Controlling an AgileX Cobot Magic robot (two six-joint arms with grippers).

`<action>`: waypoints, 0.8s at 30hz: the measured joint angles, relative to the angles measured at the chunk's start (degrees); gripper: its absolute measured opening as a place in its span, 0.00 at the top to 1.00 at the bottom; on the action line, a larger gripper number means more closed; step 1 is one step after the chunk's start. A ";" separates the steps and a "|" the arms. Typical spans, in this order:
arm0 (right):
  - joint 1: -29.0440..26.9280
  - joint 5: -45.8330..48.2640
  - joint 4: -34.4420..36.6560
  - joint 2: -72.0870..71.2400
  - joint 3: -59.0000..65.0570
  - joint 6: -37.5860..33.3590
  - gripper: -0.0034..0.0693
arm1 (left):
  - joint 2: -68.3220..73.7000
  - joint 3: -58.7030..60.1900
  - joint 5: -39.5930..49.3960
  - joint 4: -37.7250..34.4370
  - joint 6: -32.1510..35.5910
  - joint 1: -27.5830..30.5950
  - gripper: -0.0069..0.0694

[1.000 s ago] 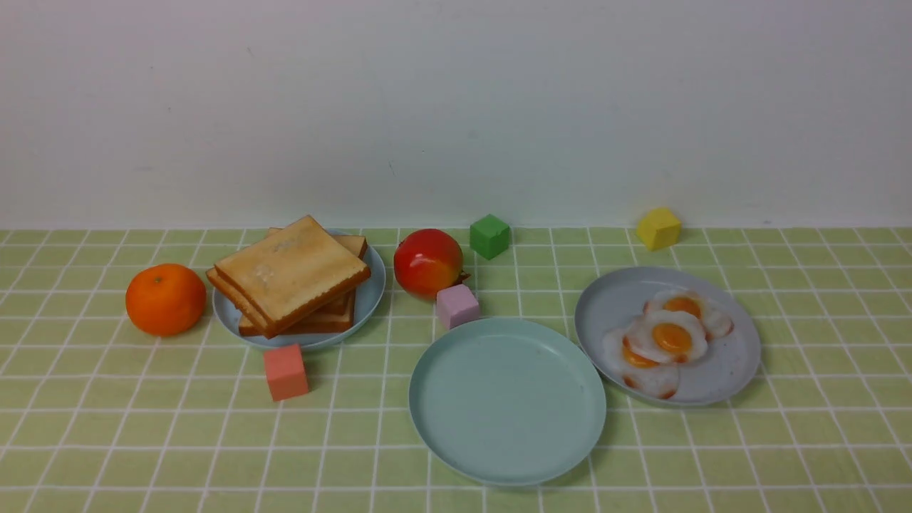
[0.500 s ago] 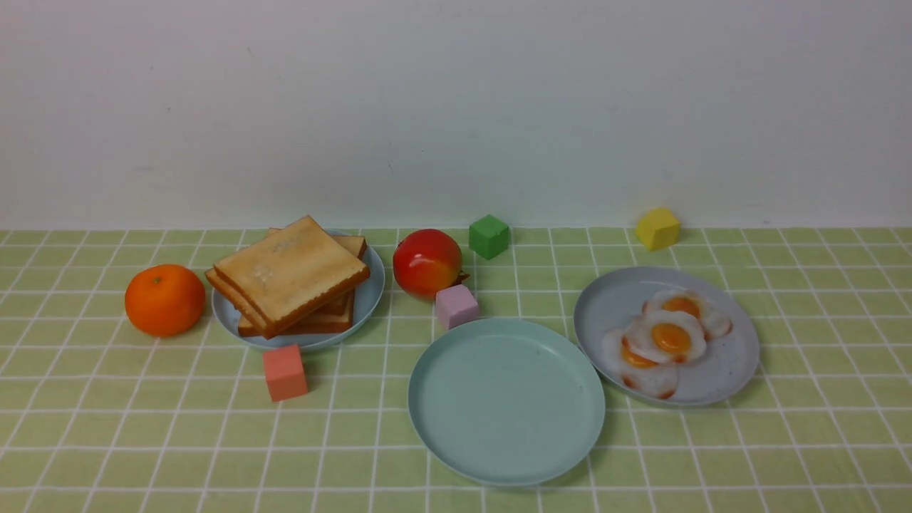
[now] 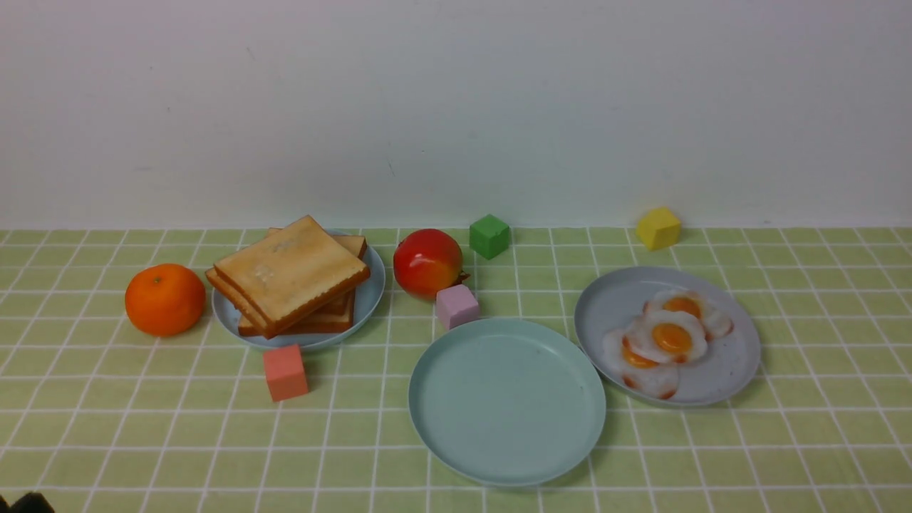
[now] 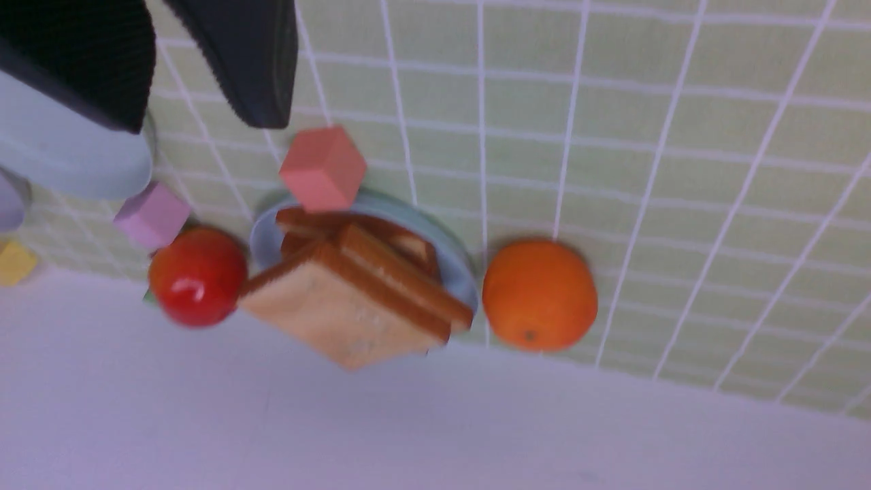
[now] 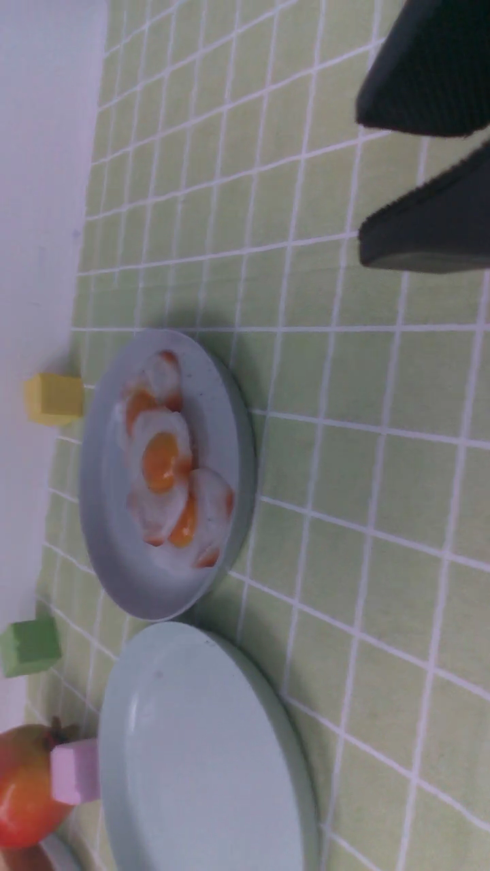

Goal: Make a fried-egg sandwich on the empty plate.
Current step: Use the left arm to grab a slice of bread

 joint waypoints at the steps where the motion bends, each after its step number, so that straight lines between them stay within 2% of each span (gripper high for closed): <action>1: 0.00 -3.47 0.00 0.00 0.00 0.00 0.62 | 0.00 0.00 -2.75 0.00 0.00 0.00 0.60; 11: 0.00 -9.70 0.96 0.00 0.00 0.93 0.62 | 0.00 0.08 -7.11 -0.44 -0.33 0.00 0.60; 14: 0.00 -13.54 3.55 0.00 0.00 4.19 0.62 | 0.00 0.15 -12.01 -2.69 -2.74 0.00 0.60; 15: 0.00 -18.94 6.83 0.00 0.00 9.02 0.62 | 0.00 0.15 -16.68 -5.96 -7.18 0.00 0.60; 16: 0.00 -19.58 7.17 0.00 0.00 9.77 0.62 | 0.00 0.15 -17.20 -6.42 -7.18 0.00 0.60; 17: 0.00 -23.82 9.63 0.00 -0.06 14.18 0.62 | 0.00 -0.21 -19.58 -9.40 -11.03 0.00 0.60; 20: 0.00 -27.21 11.21 0.83 -4.89 20.85 0.62 | 0.67 -6.55 -19.80 -12.32 -13.96 0.00 0.60; 23: 0.00 -27.03 10.57 3.33 -9.88 21.62 0.62 | 3.42 -13.78 -19.13 -12.01 -14.13 0.00 0.60; 24: 0.00 -25.68 9.89 6.23 -16.38 22.03 0.62 | 6.81 -19.84 -16.68 -11.51 -14.19 0.00 0.60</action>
